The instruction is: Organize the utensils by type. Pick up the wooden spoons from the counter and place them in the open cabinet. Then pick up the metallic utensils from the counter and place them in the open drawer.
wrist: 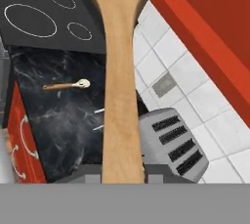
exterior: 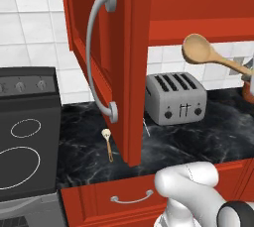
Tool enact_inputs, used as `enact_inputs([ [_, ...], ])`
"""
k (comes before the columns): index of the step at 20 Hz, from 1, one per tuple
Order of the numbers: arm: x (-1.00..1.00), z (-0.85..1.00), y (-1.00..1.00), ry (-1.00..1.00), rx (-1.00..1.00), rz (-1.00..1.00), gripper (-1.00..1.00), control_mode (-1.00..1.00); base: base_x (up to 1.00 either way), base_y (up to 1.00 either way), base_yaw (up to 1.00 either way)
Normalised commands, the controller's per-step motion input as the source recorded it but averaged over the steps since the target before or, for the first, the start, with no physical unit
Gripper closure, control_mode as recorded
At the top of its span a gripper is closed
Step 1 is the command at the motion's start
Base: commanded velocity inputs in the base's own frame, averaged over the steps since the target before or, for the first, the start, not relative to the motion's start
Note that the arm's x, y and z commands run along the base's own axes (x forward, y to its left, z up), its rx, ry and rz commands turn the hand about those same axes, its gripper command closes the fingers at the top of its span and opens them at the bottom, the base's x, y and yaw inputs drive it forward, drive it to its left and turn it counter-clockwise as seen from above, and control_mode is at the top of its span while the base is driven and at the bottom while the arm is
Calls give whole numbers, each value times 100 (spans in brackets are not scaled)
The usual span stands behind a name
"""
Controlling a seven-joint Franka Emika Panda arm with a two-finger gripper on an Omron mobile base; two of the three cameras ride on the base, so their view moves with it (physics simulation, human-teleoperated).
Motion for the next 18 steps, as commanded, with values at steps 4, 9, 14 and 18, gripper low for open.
enact_inputs([
  [4, 32, 64, 27, -4, -6, 12, 100, -100, 0, 0, 0],
  [9, 41, 42, 36, -16, -5, 0, 100, -100, 0, 0, 0],
  [14, 31, 4, 27, -21, -7, 0, 100, -100, 0, 0, 0],
  [18, 25, 0, 12, -40, -9, 1, 100, -100, 0, 0, 0],
])
